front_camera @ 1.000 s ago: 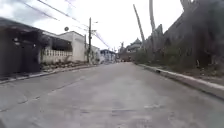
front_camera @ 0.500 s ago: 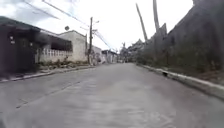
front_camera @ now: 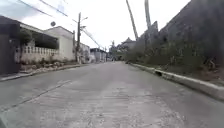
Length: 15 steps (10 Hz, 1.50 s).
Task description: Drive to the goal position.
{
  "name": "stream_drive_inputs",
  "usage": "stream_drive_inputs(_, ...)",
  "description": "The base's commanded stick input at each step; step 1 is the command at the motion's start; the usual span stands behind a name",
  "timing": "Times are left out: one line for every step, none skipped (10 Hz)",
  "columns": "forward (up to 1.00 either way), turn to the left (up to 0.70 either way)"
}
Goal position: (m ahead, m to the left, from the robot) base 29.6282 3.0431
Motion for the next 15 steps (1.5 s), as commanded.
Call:
stream_drive_inputs(1.00, 0.06)
stream_drive_inputs(1.00, 0.06)
stream_drive_inputs(1.00, 0.06)
stream_drive_inputs(1.00, 0.06)
stream_drive_inputs(1.00, 0.06)
stream_drive_inputs(1.00, 0.06)
stream_drive_inputs(1.00, 0.06)
stream_drive_inputs(1.00, 0.06)
stream_drive_inputs(1.00, 0.06)
stream_drive_inputs(1.00, 0.06)
stream_drive_inputs(1.00, 0.06)
stream_drive_inputs(1.00, 0.06)
stream_drive_inputs(1.00, 0.06)
stream_drive_inputs(1.00, 0.06)
stream_drive_inputs(1.00, 0.06)
